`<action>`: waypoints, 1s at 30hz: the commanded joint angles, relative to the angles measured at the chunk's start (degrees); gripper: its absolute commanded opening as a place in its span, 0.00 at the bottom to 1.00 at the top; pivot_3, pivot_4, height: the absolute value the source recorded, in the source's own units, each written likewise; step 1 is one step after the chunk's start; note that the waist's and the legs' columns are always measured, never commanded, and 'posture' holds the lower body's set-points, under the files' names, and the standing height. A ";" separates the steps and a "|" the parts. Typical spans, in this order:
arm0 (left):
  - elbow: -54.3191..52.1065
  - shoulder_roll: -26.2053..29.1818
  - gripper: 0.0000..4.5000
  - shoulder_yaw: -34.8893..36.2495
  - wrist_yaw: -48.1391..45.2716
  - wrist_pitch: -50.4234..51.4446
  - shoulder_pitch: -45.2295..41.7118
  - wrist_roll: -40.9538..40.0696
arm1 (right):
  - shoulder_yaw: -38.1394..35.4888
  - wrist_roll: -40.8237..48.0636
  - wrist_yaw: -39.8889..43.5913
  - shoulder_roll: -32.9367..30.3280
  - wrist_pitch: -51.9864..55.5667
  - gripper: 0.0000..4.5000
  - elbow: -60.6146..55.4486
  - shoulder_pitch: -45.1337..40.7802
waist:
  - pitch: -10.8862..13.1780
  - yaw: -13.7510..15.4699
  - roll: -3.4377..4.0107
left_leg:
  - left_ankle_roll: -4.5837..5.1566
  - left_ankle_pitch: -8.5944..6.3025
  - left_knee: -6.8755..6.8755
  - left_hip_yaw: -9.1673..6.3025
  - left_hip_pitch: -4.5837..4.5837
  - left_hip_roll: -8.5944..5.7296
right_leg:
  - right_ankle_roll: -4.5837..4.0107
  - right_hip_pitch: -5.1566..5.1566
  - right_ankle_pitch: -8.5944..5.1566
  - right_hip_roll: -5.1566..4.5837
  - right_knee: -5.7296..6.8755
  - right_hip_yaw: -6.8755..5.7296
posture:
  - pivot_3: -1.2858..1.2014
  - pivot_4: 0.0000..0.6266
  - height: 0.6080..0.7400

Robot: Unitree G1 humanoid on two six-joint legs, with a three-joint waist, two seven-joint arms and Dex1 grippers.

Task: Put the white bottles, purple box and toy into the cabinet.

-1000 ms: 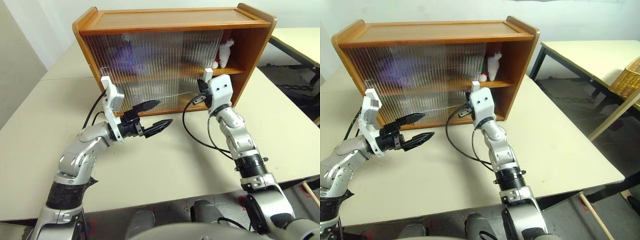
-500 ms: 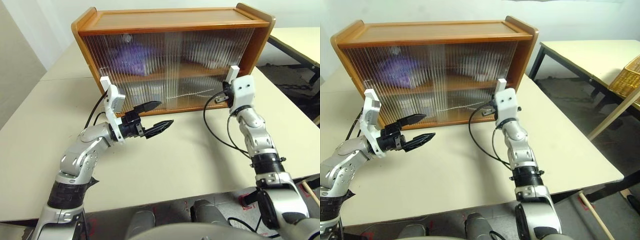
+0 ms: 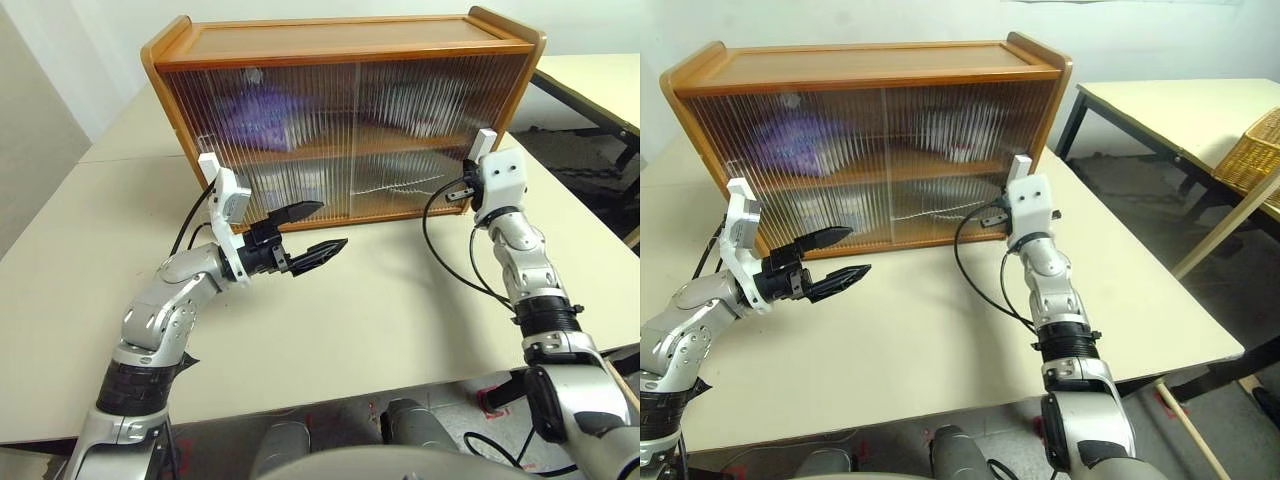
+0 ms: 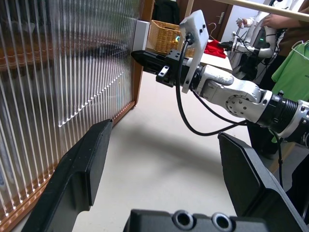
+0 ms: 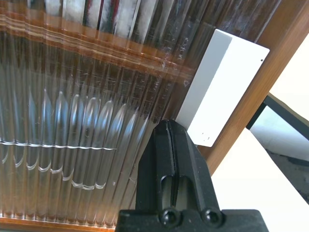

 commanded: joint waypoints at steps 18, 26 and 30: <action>-5.89 2.01 1.00 2.45 1.69 1.73 6.49 -1.50 | -7.22 12.84 15.66 -4.89 -1.72 0.90 -20.50 21.17 | 0.01 0.47 -0.02 | -0.03 -0.01 0.00 0.04 -0.53 -0.04 | -0.02 0.06 -0.08 0.04 -0.31 0.01 | 0.48 0.00 1.00; -8.29 0.11 1.00 9.85 7.57 -3.33 16.34 0.91 | -13.38 16.27 20.53 -8.86 -5.86 0.99 -8.34 21.96 | 0.04 -0.09 -0.07 | -0.04 0.00 -0.08 0.03 -0.13 -0.02 | 0.15 0.24 -0.15 0.05 -0.23 0.04 | 0.49 0.00 1.00; -9.12 -3.54 1.00 12.80 12.27 -9.48 23.11 4.87 | -13.82 16.04 22.50 -9.93 -8.82 0.99 -1.78 18.90 | 0.06 -0.50 -0.07 | -0.04 -0.01 -0.20 0.04 0.13 -0.02 | 0.44 0.28 -0.31 0.06 -0.19 0.09 | 0.49 0.00 1.00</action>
